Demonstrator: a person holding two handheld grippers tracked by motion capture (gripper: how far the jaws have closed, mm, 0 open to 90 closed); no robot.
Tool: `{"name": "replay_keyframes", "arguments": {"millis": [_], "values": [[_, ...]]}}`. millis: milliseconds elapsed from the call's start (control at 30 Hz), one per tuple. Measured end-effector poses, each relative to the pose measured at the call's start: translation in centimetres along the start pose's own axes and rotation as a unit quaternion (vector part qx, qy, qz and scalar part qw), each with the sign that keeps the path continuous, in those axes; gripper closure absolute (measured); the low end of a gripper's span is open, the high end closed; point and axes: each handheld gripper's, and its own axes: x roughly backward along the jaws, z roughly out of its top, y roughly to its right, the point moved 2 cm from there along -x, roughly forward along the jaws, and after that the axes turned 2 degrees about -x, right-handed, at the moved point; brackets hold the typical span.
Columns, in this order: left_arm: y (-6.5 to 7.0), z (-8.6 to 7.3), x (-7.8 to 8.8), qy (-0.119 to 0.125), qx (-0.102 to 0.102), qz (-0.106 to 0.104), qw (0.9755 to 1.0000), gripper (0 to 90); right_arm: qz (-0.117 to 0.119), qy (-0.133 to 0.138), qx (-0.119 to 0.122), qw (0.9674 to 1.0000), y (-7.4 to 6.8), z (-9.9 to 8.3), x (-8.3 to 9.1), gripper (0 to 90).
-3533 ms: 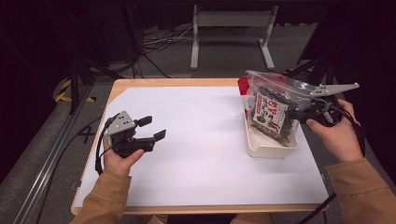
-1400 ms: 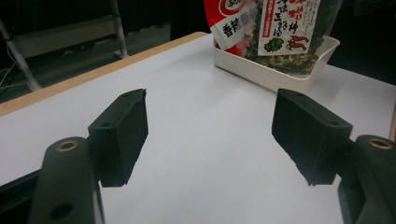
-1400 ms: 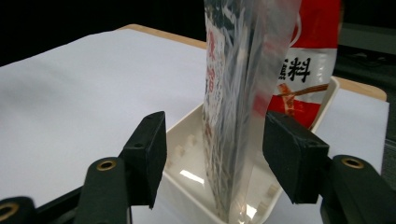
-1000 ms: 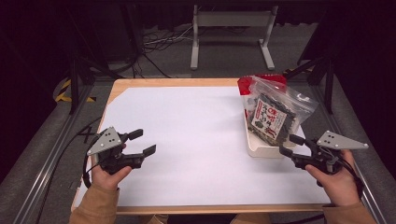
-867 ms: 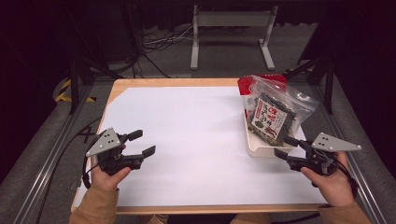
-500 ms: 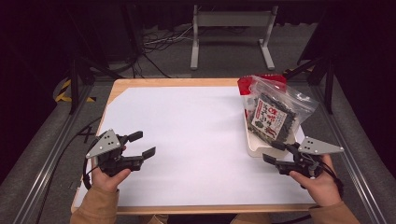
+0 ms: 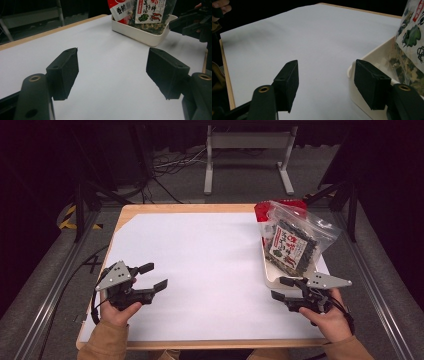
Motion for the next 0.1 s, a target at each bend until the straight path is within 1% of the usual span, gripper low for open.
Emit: {"name": "replay_keyframes", "arguments": {"millis": [100], "values": [[-0.03, -0.04, -0.01, 0.003, 0.002, 0.002, 1.0, 26.7, -0.001, 0.005, 0.003, 1.0, -0.04, 0.06, 0.12, 36.3]]}}
